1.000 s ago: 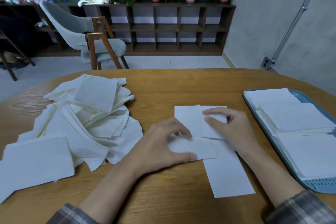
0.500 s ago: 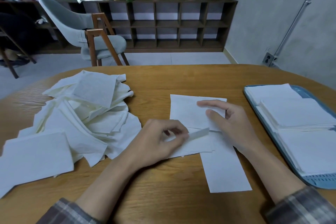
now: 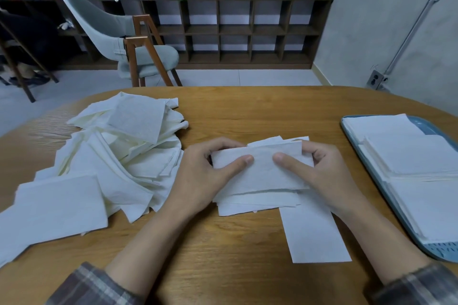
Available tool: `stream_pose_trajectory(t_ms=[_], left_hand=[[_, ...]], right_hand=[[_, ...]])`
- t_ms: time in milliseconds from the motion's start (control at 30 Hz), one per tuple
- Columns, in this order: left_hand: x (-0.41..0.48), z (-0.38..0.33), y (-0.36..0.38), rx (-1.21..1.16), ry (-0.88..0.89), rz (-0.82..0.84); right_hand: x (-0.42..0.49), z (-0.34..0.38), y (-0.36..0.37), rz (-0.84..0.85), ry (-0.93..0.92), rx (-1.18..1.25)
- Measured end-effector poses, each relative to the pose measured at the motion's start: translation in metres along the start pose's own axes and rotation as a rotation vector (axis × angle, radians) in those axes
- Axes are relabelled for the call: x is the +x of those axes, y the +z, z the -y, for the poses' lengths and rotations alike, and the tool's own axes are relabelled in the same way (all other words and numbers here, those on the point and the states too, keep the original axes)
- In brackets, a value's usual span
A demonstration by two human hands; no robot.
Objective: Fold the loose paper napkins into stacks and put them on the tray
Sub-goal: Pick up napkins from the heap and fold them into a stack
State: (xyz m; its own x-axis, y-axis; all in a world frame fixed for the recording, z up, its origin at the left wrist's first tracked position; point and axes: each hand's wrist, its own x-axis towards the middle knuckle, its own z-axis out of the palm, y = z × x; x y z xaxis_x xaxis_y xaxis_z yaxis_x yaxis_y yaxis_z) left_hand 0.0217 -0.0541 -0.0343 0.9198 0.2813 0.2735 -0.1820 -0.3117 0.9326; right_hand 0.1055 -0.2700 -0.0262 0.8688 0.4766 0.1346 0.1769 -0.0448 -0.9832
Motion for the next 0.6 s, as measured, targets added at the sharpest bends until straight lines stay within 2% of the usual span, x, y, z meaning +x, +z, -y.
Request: stream_pose_trajectory(t_ms=[100,267,433,600], left_hand=[[0.0013,0.0025,0.0009,-0.061,-0.060,0.005],[0.0020,0.0044,0.0030,0.022,-0.015,-0.028],[0.0022,-0.0015,0.0001,-0.128,-0.093,0.037],[0.0032,0.0016,0.0021,-0.107,-0.084,-0.061]], right_hand=[[-0.0012,0.0021,0.0004,-0.003,0.023,0.044],[-0.0010,0.0016,0.0012,-0.029,0.042,0.115],[-0.0008,0.0007,0.0000,-0.018,0.058,0.116],[-0.0007,0.0017,0.0011,-0.013,0.056,0.095]])
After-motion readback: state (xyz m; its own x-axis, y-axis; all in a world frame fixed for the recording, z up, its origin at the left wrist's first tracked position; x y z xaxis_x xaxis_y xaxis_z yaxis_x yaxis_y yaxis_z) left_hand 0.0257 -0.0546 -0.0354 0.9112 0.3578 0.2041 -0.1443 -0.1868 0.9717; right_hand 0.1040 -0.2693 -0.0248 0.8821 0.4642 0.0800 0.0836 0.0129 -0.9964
